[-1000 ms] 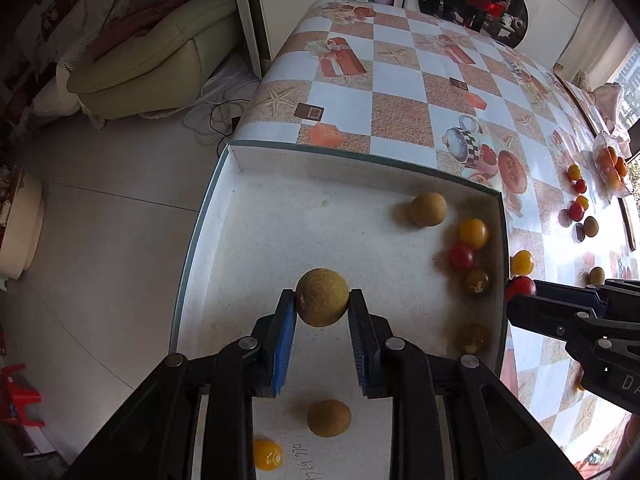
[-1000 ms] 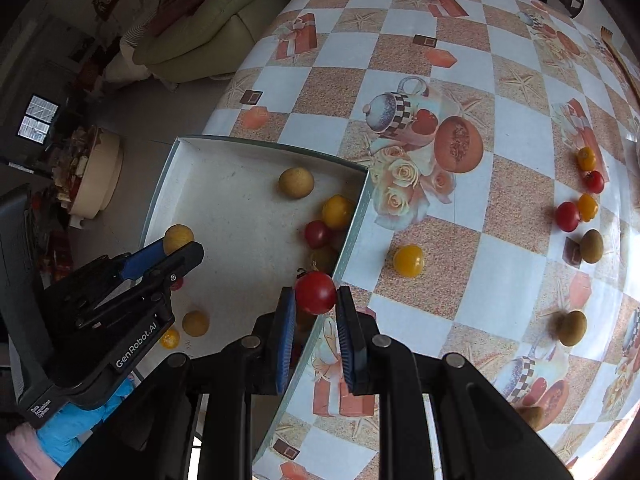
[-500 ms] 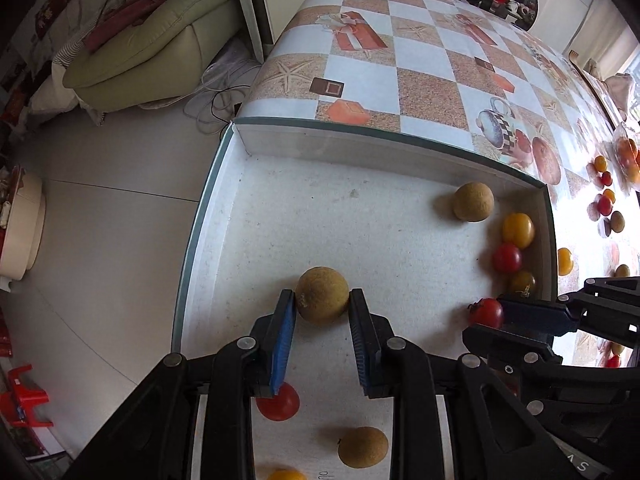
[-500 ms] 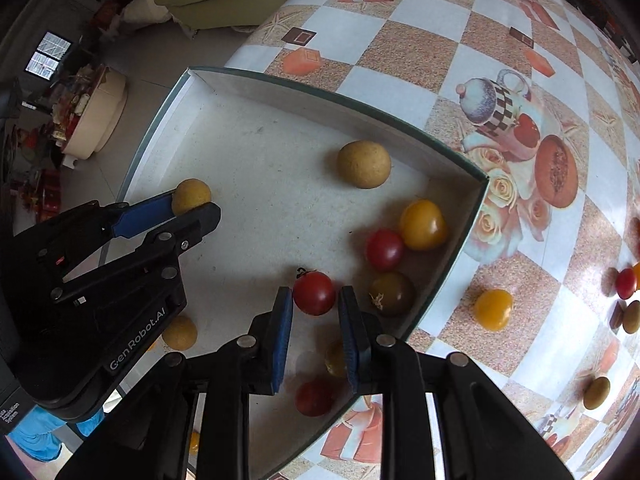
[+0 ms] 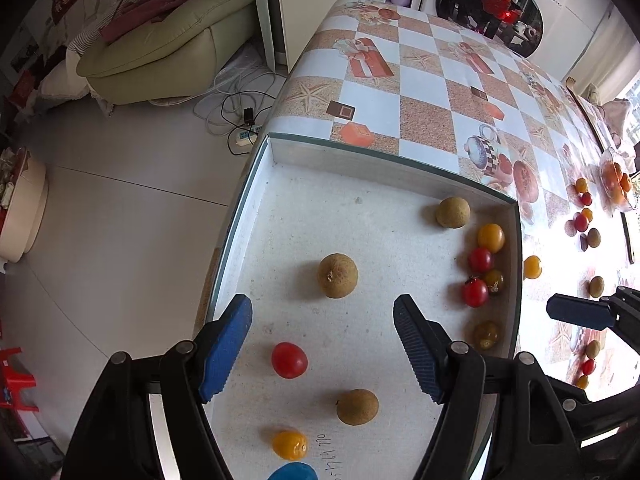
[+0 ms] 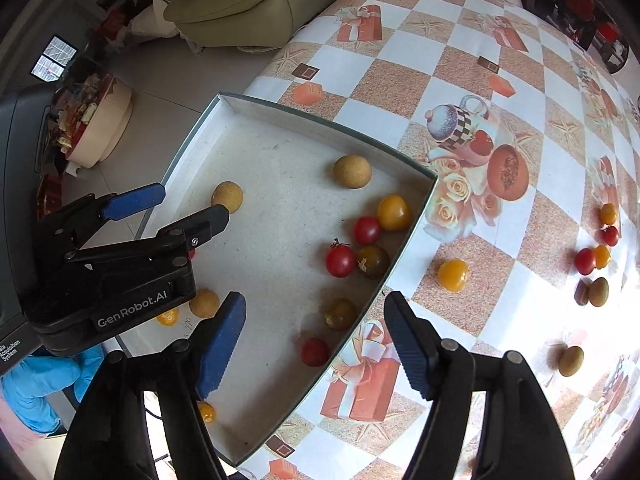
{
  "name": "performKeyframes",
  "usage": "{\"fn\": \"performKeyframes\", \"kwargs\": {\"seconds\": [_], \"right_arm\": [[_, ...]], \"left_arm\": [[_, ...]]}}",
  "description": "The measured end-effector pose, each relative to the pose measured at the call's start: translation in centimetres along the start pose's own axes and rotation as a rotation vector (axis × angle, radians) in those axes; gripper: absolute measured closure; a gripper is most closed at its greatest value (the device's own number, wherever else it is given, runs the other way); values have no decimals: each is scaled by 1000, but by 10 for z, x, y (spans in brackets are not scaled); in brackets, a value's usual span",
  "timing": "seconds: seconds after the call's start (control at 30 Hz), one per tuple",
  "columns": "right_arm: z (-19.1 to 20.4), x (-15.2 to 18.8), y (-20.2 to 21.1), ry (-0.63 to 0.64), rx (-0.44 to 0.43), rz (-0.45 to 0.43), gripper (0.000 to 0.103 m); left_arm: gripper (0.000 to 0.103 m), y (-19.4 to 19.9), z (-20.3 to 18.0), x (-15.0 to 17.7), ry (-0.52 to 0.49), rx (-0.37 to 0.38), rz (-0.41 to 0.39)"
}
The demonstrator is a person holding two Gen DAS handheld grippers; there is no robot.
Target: Organize fruits
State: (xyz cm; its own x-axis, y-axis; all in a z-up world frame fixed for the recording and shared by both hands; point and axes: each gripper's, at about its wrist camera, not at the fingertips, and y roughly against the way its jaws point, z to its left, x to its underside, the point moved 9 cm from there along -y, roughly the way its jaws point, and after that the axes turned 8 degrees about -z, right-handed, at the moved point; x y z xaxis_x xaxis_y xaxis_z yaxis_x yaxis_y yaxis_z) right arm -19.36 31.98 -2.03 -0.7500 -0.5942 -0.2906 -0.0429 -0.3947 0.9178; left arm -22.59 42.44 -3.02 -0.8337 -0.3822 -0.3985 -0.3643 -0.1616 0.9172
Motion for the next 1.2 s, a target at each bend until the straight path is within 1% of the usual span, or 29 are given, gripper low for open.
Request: {"fn": "performKeyframes", "kwargs": {"seconds": [0.07, 0.1, 0.13, 0.27, 0.33, 0.37, 0.47, 0.5, 0.67, 0.73, 0.83, 1.0, 1.2], "right_arm": [[-4, 8, 7, -29, 22, 24, 23], [-6, 12, 9, -42, 34, 34, 22], [-7, 16, 12, -53, 43, 41, 21], [-12, 28, 25, -60, 102, 48, 14], [-12, 32, 31, -46, 130, 44, 7], [-12, 35, 35, -33, 146, 41, 0], [-5, 43, 46, -2, 172, 40, 0], [-2, 45, 48, 2, 174, 43, 0], [17, 52, 55, -5, 167, 41, 0], [24, 55, 56, -7, 152, 50, 0], [30, 60, 59, 17, 161, 60, 0], [35, 64, 66, 38, 179, 56, 0], [38, 66, 68, 51, 192, 52, 0]], "left_arm": [[27, 9, 1, 9, 8, -17, 7], [19, 15, 2, 14, 8, -32, 5], [0, 21, 3, 18, 7, -48, 2], [0, 48, 7, 38, -9, -95, -20], [0, 59, 10, 48, -20, -121, -19], [0, 65, 12, 54, -22, -134, -14], [0, 76, 18, 70, -34, -176, 25], [0, 79, 19, 75, -38, -177, 30], [0, 95, 13, 93, -41, -139, 41], [0, 101, 11, 98, -30, -113, 46], [0, 104, 8, 104, -12, -91, 57], [0, 108, 4, 112, -17, -67, 65], [0, 112, 3, 116, -26, -63, 58]]}}
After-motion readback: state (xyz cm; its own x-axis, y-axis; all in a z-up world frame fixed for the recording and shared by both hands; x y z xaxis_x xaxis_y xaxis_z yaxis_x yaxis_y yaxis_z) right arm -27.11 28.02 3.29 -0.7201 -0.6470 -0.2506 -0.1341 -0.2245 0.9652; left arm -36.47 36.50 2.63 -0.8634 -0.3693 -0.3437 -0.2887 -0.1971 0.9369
